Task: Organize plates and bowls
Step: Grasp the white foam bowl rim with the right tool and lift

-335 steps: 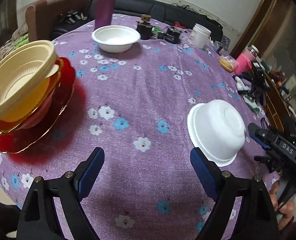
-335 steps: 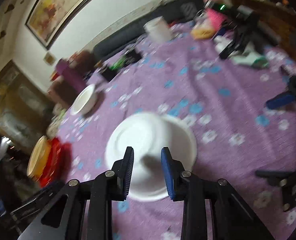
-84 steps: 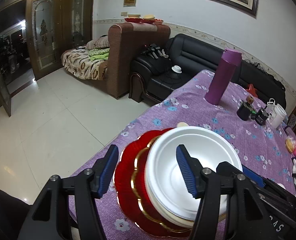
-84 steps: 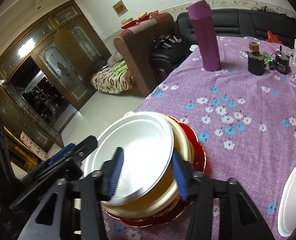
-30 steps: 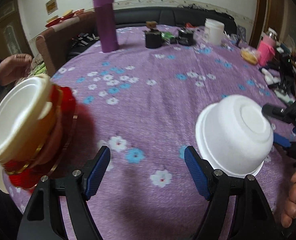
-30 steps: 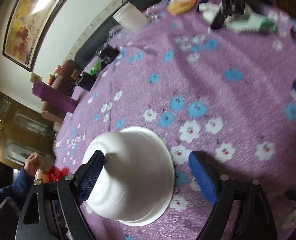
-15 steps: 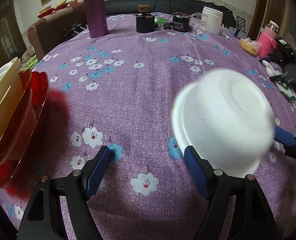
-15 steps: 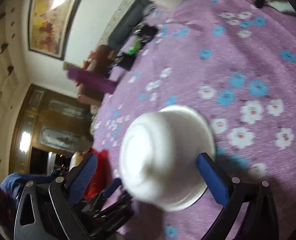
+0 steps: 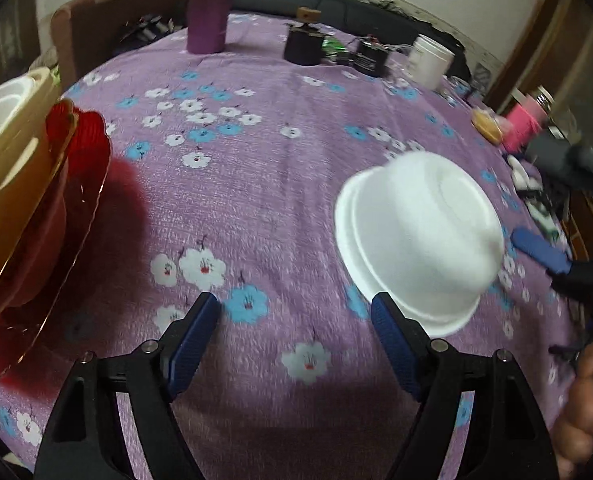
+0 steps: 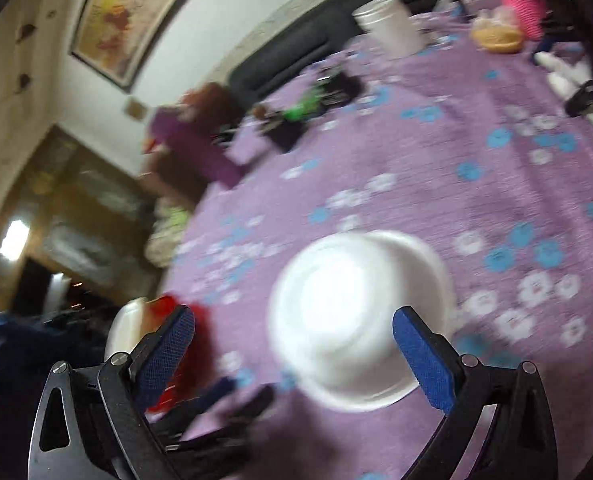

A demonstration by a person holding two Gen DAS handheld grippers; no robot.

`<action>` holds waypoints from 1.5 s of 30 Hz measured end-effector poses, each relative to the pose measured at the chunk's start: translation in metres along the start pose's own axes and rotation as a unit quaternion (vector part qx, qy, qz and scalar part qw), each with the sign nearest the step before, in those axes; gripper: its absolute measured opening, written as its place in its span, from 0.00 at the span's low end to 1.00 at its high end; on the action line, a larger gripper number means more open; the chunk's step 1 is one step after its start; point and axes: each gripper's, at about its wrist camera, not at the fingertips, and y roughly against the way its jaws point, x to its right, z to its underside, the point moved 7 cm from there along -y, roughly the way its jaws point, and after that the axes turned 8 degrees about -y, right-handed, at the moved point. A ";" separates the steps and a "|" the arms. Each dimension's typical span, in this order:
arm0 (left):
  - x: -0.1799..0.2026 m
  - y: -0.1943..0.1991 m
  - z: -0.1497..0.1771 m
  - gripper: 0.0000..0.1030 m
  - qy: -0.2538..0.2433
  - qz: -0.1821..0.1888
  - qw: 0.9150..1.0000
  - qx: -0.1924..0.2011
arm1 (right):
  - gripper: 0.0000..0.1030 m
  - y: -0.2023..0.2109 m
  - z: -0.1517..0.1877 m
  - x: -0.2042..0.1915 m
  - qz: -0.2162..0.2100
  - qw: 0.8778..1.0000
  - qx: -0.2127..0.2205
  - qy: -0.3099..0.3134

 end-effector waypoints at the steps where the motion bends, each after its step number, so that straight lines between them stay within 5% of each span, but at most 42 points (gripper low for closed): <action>1: -0.003 -0.002 -0.003 0.76 0.004 -0.007 1.000 -0.003 | 0.99 -0.004 -0.004 0.006 0.014 1.000 0.008 0.001; 6: -0.024 -0.011 -0.025 0.75 0.012 -0.097 0.995 0.003 | 0.99 -0.026 -0.026 0.039 0.016 0.999 -0.005 -0.041; 11: -0.015 -0.023 -0.025 0.74 -0.018 -0.134 0.991 0.004 | 1.00 -0.051 -0.021 0.041 -0.062 0.993 -0.083 -0.062; 13: -0.016 -0.023 -0.025 0.71 -0.014 -0.123 0.992 0.009 | 1.00 -0.053 -0.019 0.039 -0.057 0.993 -0.092 -0.041; 15: -0.011 -0.021 -0.027 0.60 -0.030 -0.105 0.994 0.014 | 1.00 -0.053 -0.016 0.036 -0.054 0.993 -0.098 -0.029; 19: 0.018 -0.018 -0.023 0.04 -0.079 -0.085 0.993 0.009 | 1.00 -0.055 -0.001 0.024 -0.006 0.995 -0.093 0.037; 20: 0.025 -0.020 -0.021 0.00 -0.091 -0.088 0.992 0.007 | 1.00 -0.055 0.006 0.020 0.013 0.994 -0.091 0.061; 22: 0.033 -0.017 -0.019 0.00 -0.106 -0.109 0.988 0.018 | 1.00 -0.046 0.016 0.013 0.033 0.991 -0.076 0.101; 27: 0.036 -0.005 -0.015 0.00 -0.091 -0.069 0.993 0.018 | 0.91 -0.028 0.029 0.020 0.021 0.991 -0.084 0.104; 34: 0.039 0.048 -0.026 0.00 -0.079 -0.043 0.993 0.080 | 0.91 -0.006 0.041 0.029 -0.103 0.987 -0.124 0.014; 41: 0.099 0.099 -0.049 0.00 -0.132 0.060 0.980 0.140 | 0.93 -0.013 0.069 0.024 -0.213 0.958 -0.180 -0.061; 42: 0.117 0.100 -0.049 0.05 -0.149 0.095 0.975 0.138 | 0.92 -0.012 0.069 0.024 -0.211 0.960 -0.172 -0.061; 44: 0.143 0.091 -0.042 0.43 -0.171 0.132 0.971 0.105 | 0.89 -0.012 0.071 0.026 -0.186 0.967 -0.163 -0.054; 45: 0.154 0.083 -0.036 0.45 -0.177 0.146 0.969 0.086 | 0.90 -0.010 0.071 0.028 -0.150 0.977 -0.147 -0.041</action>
